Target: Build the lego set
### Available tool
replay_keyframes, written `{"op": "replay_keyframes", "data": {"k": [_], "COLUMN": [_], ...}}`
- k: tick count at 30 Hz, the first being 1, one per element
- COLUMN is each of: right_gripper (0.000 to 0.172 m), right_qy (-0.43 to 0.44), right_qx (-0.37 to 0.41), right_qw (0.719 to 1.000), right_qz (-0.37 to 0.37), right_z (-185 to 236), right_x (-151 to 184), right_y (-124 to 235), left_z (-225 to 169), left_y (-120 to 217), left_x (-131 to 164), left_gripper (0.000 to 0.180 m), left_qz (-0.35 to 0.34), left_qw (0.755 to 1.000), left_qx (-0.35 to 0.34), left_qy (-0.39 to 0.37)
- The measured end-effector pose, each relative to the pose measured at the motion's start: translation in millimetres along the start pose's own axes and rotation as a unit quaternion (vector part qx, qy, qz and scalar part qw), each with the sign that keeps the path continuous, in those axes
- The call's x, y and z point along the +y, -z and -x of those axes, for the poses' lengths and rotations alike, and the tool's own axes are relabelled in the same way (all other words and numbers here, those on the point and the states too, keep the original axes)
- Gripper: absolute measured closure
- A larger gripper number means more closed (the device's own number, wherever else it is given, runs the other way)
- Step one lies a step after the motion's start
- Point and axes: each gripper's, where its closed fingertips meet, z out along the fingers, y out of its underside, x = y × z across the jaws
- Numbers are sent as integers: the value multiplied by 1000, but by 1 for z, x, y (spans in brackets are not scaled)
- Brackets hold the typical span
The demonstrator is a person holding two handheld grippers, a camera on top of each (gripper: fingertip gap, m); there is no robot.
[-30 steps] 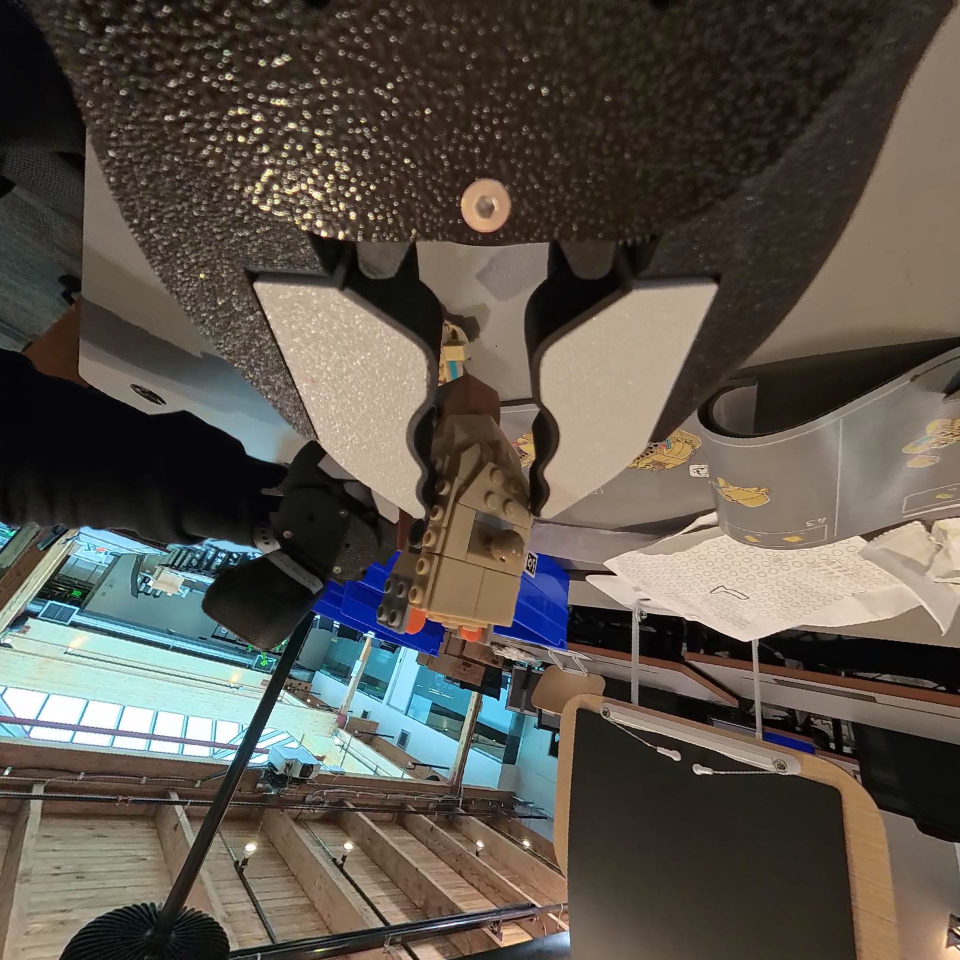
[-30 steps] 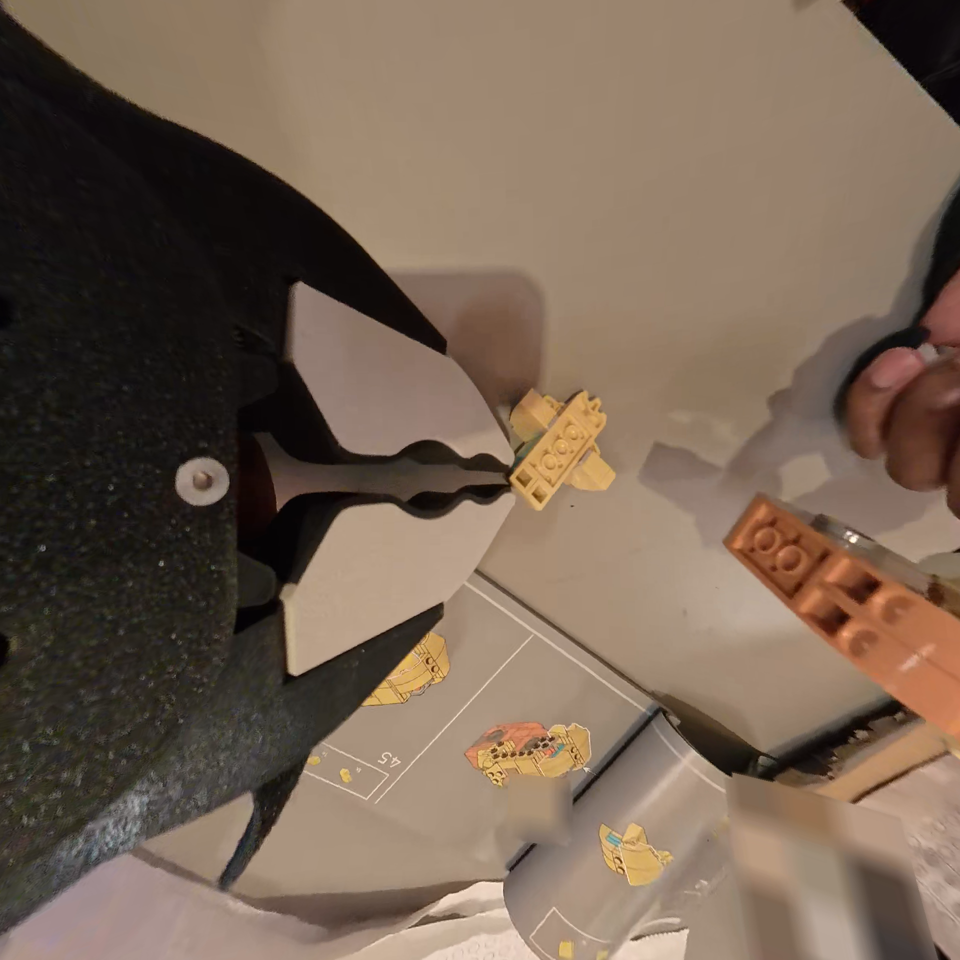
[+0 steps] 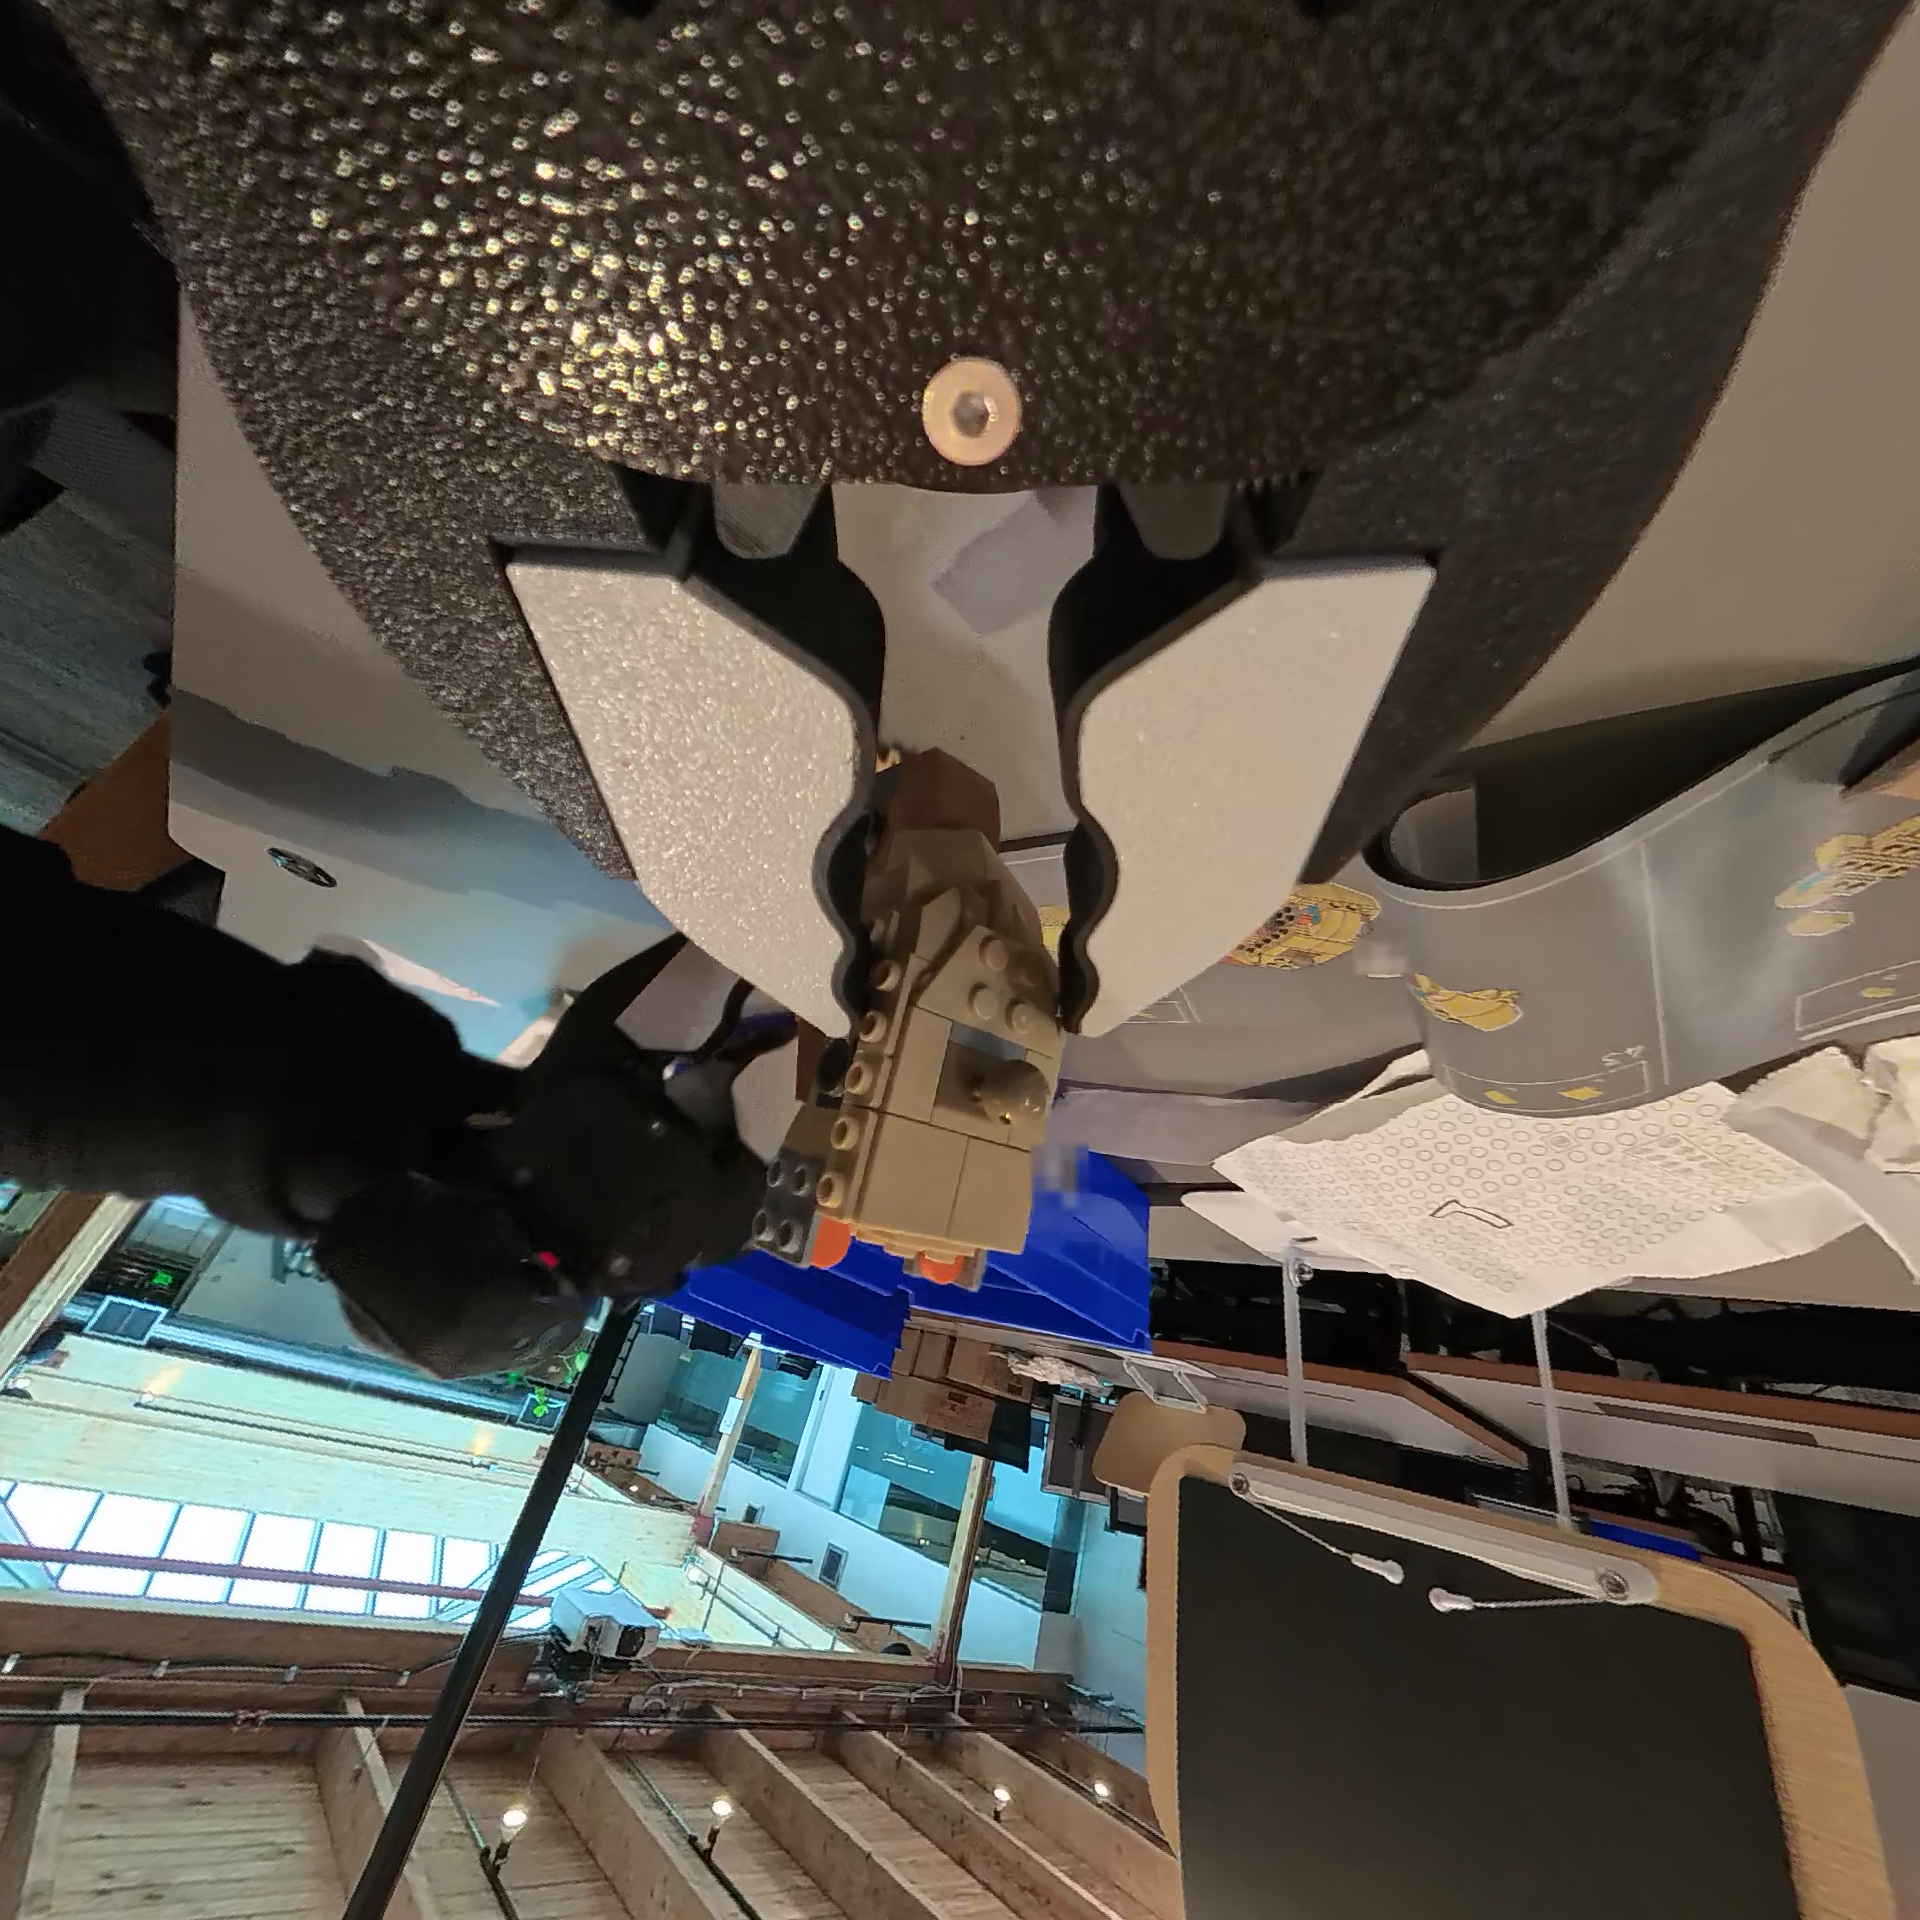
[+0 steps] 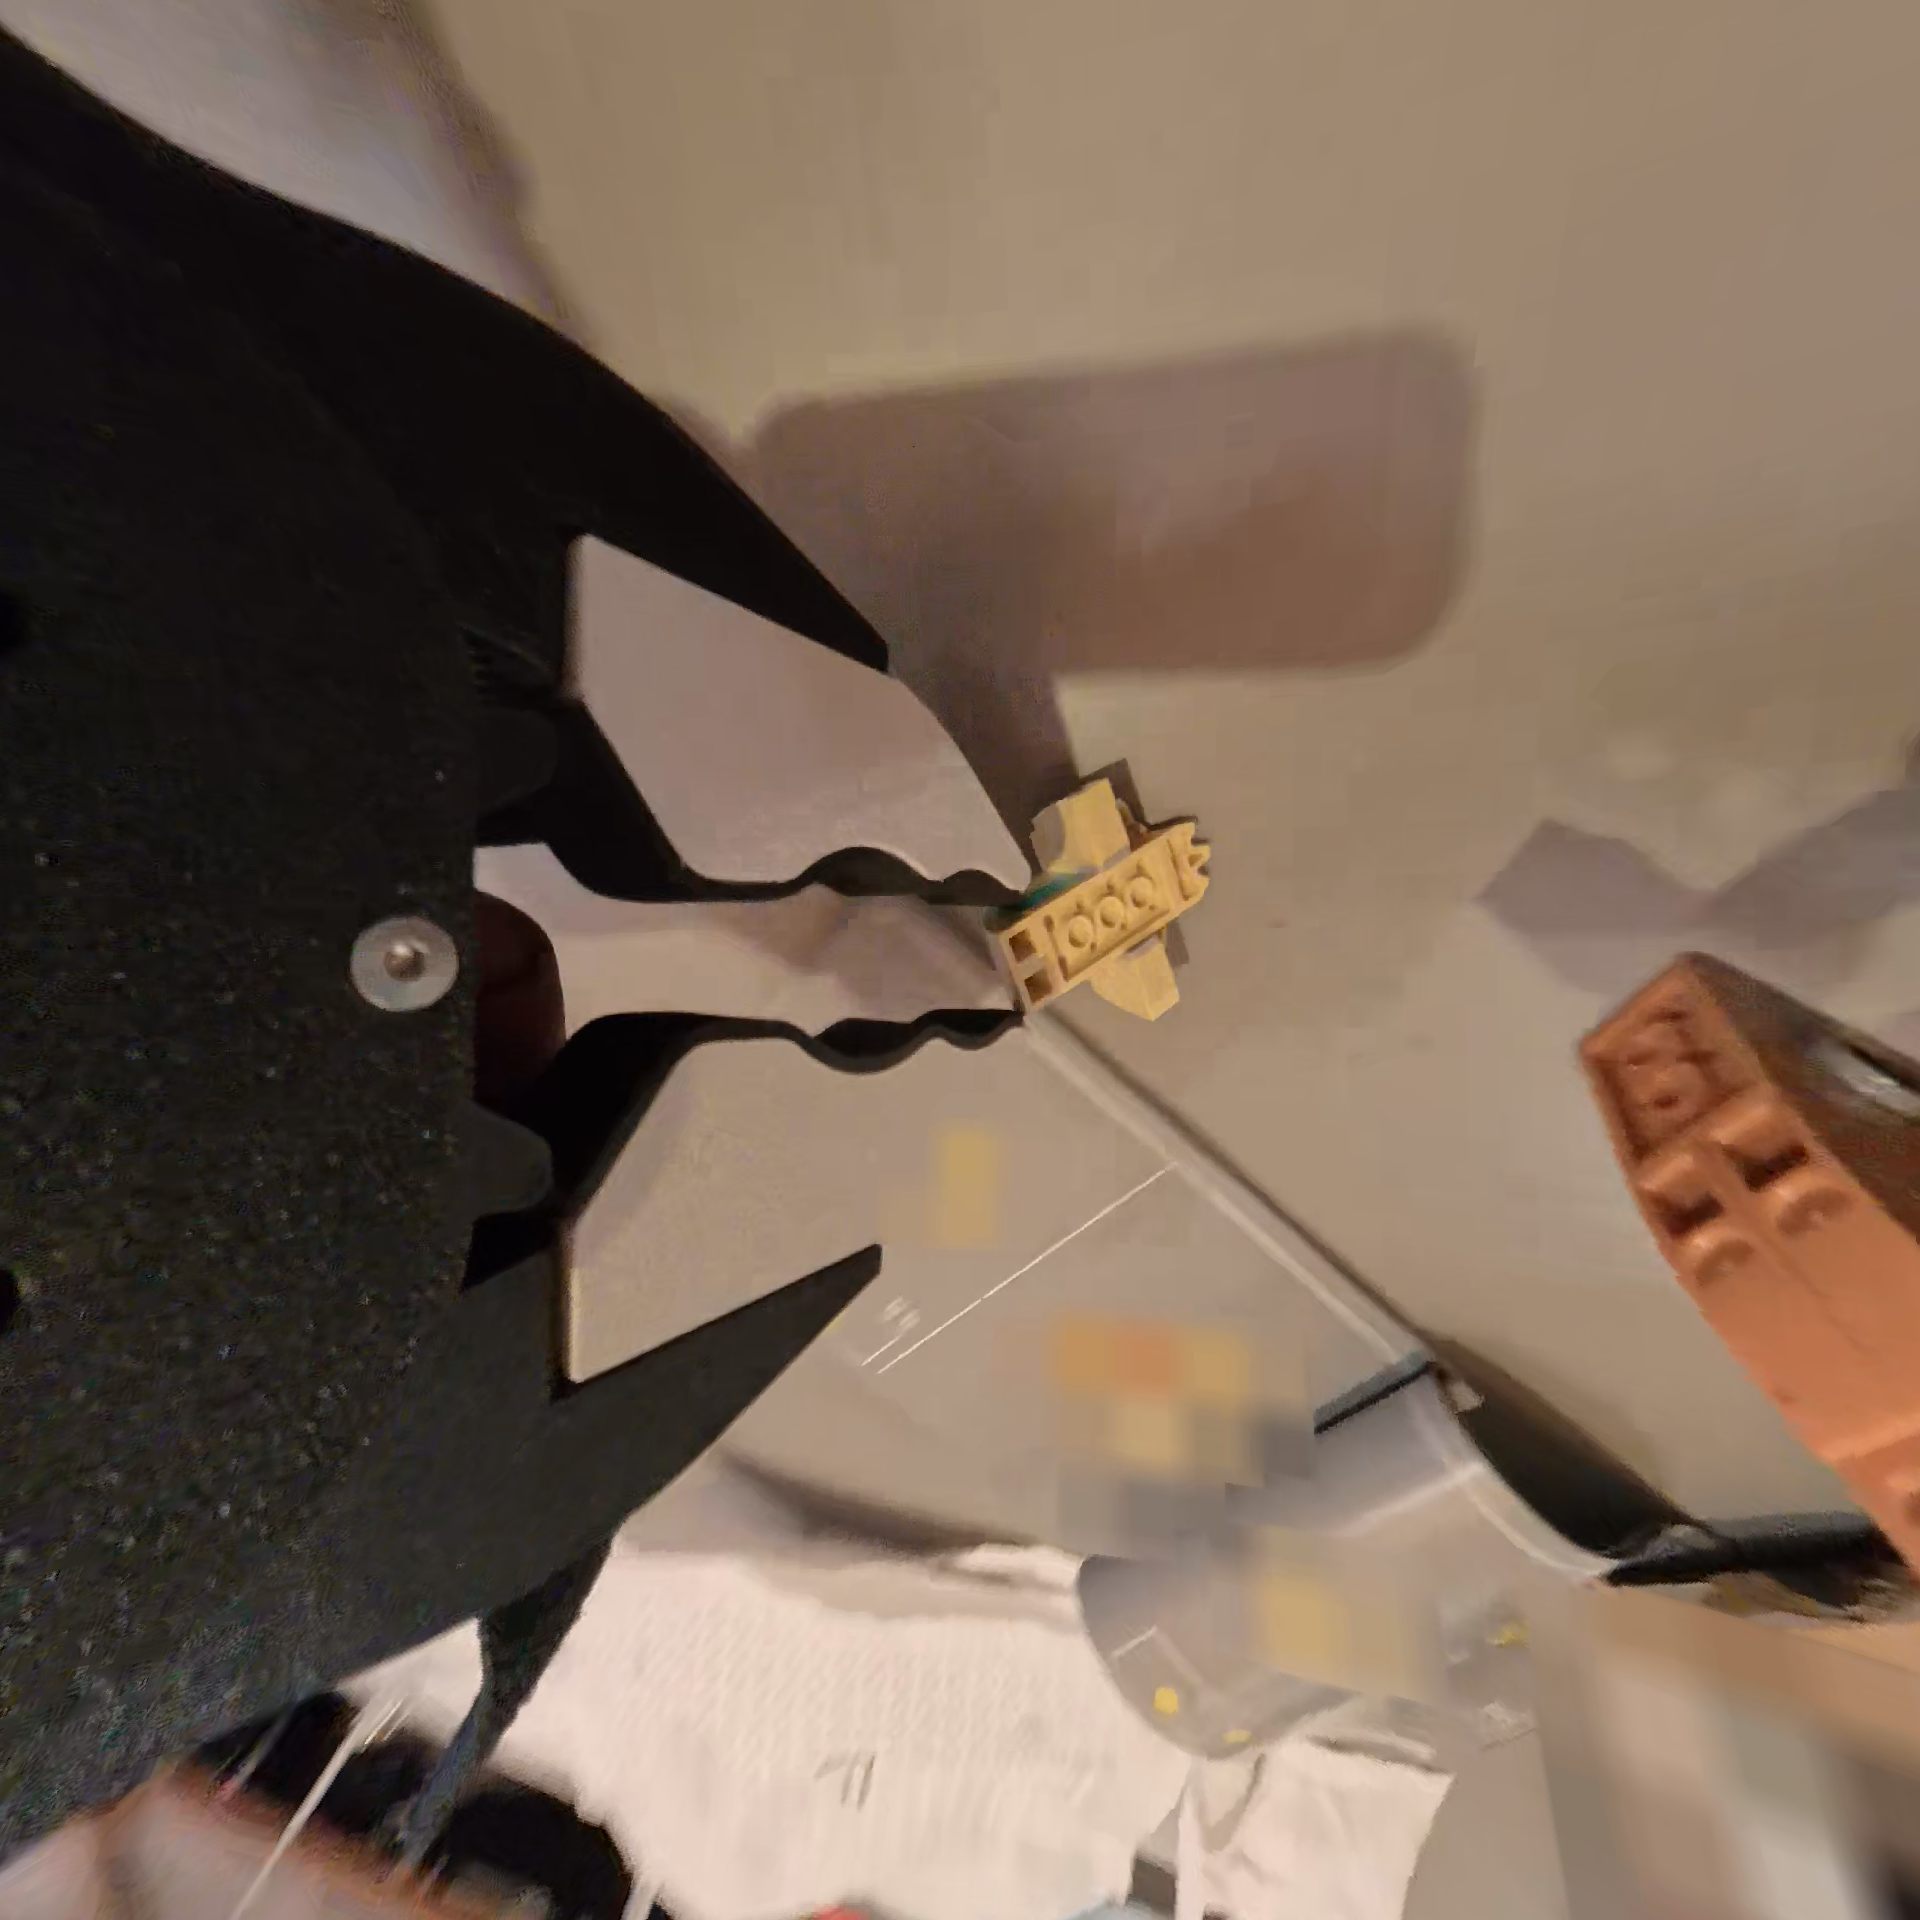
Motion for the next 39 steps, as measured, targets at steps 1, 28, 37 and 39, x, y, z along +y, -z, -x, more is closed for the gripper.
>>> {"op": "replay_keyframes", "data": {"k": [1,28,37,39], "right_gripper": [153,150,144,143], "right_qy": [23,223,47,31], "right_qx": [14,35,-44,-64], "right_qw": [998,923,989,990], "right_qz": [48,313,136,122], "right_z": [-4,16,13,15], "right_x": [7,-6,13,16], "right_y": [7,9,16,14], "left_z": [1,10,10,10], "left_y": [0,10,11,11], "left_x": [0,-9,-8,-8], "left_gripper": [146,146,146,146], "left_qz": [-1,-34,-32,-32], "left_qw": [1000,999,999,999], "left_qx": [0,-1,1,1], "left_qy": [1,38,38,40]}}
